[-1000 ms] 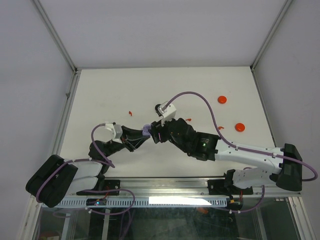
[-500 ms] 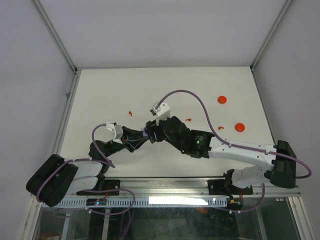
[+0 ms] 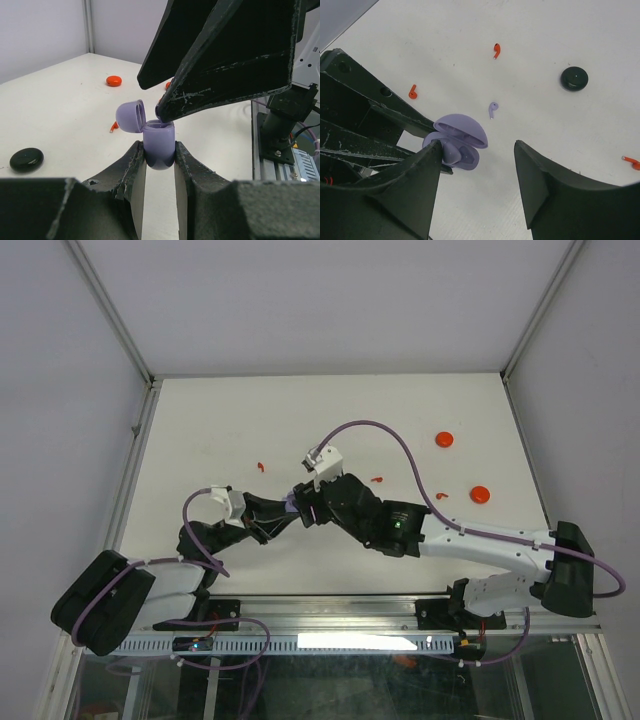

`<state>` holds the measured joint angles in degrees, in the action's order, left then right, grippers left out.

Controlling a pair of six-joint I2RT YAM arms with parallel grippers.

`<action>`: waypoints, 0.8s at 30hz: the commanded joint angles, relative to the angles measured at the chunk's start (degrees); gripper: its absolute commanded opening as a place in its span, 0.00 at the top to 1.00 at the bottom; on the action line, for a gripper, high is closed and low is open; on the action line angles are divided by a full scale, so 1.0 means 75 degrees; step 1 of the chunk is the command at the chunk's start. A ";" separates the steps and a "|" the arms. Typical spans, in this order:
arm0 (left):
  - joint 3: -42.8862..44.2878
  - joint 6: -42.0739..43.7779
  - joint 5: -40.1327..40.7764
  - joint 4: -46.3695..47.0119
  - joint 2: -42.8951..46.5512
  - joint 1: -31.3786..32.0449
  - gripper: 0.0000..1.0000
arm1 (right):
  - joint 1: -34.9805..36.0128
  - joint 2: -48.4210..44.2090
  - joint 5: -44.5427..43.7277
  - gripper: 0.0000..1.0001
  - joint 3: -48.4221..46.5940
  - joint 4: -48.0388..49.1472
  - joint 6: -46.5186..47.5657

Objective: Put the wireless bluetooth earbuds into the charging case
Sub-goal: Place the earbud in the charging case.

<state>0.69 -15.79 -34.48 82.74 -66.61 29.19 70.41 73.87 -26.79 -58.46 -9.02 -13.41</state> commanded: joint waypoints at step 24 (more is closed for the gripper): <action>-0.0363 0.0119 0.0476 0.0923 0.0537 -0.0013 0.96 | -0.0080 -0.0600 -0.0695 0.37 0.0375 0.0101 0.0232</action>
<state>0.69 -15.59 -31.29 82.54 -64.14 29.17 70.41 71.50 -27.73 -56.27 -8.99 -12.53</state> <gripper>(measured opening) 0.257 0.624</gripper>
